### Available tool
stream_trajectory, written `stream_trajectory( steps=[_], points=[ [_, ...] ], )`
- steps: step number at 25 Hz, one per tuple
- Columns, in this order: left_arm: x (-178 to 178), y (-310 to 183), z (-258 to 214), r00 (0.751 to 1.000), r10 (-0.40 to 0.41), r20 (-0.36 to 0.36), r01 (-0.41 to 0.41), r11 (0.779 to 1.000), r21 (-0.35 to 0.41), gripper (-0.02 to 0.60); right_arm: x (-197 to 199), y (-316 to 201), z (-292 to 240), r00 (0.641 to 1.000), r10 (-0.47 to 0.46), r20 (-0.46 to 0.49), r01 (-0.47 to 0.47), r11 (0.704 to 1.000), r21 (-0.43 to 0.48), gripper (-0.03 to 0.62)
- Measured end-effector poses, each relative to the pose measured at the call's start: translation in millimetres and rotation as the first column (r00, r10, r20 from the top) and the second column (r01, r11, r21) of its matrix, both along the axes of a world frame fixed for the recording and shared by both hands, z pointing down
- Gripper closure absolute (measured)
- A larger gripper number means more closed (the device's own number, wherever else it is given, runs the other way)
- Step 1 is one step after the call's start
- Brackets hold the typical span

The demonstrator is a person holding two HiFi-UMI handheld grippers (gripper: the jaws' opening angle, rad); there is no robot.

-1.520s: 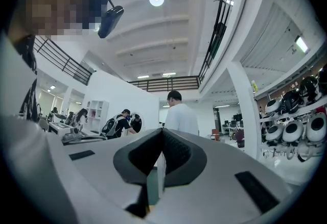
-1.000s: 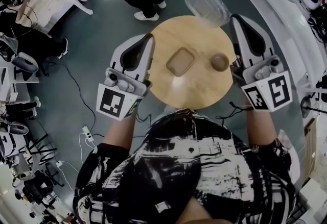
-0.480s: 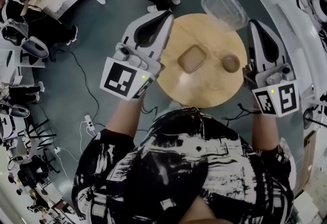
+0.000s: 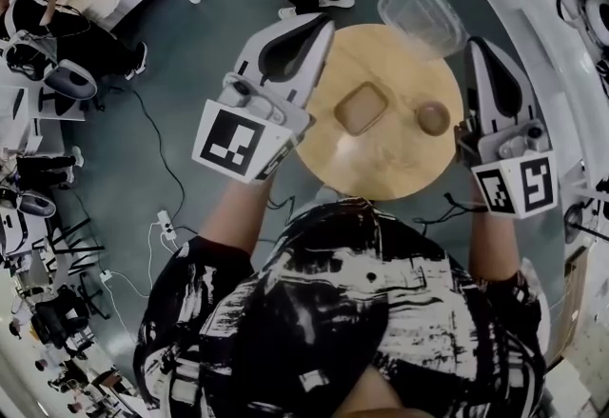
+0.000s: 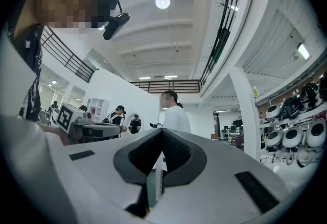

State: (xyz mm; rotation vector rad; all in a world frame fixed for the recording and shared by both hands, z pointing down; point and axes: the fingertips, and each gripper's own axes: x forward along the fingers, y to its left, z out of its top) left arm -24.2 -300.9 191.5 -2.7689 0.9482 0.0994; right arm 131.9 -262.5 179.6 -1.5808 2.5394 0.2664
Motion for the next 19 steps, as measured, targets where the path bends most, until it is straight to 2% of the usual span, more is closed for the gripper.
stream_trajectory(
  steps=[19],
  points=[
    [-1.2,0.9,3.3,1.000,0.012,0.009,-0.012,1.000,0.000,0.581,-5.5,-1.0,0.9,1.000,-0.009,-0.011,0.009,1.000,0.002,0.594]
  ],
)
